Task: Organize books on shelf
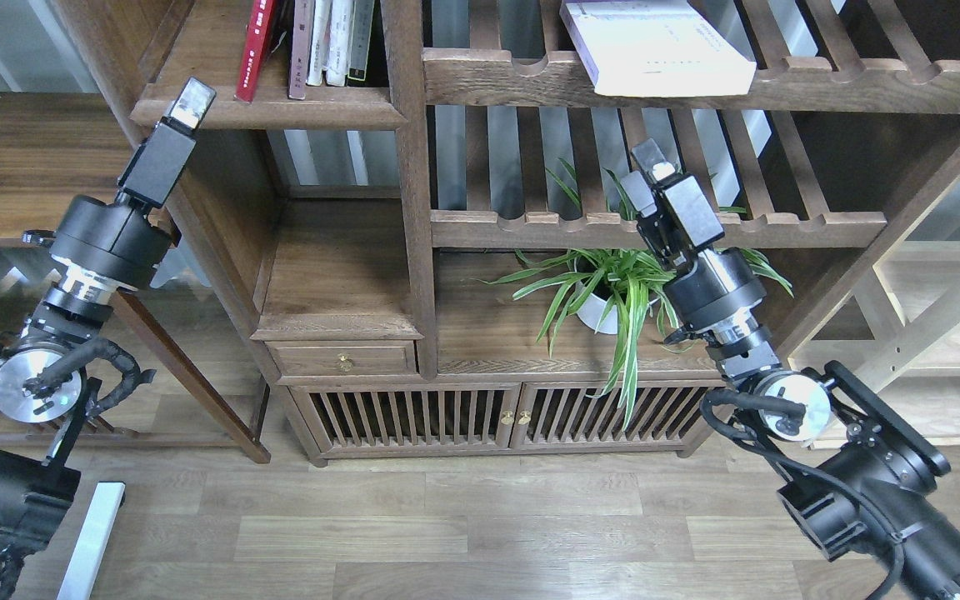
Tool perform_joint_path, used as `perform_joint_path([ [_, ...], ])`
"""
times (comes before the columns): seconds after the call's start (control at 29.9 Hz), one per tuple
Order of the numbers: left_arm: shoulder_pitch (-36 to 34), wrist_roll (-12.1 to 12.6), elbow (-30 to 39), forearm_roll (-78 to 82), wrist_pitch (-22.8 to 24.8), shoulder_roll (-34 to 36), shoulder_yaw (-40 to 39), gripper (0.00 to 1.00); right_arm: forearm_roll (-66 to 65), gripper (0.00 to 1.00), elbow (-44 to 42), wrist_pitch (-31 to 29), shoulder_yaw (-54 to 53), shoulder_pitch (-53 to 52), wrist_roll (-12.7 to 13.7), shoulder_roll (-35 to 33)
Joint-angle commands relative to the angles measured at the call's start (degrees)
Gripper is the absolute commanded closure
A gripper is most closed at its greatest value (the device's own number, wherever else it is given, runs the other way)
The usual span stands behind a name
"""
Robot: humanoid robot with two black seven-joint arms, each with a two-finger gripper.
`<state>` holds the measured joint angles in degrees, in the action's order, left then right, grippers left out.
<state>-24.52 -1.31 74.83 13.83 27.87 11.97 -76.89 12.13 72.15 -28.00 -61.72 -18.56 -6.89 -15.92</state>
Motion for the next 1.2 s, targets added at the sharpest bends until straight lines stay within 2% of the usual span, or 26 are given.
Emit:
perform_joint_path([
  [0.0,0.00,0.00,0.05,-0.04,0.00,-0.11,-0.02,0.02,-0.09,0.00,-0.17,0.00,-0.07,-1.22,-0.05,-0.08],
  [1.17,0.62,-0.09,0.05,-0.04,0.13,-1.51,-0.72,0.02,0.70,0.00,-9.31,0.00,-1.04,-10.44,-0.23,1.94],
])
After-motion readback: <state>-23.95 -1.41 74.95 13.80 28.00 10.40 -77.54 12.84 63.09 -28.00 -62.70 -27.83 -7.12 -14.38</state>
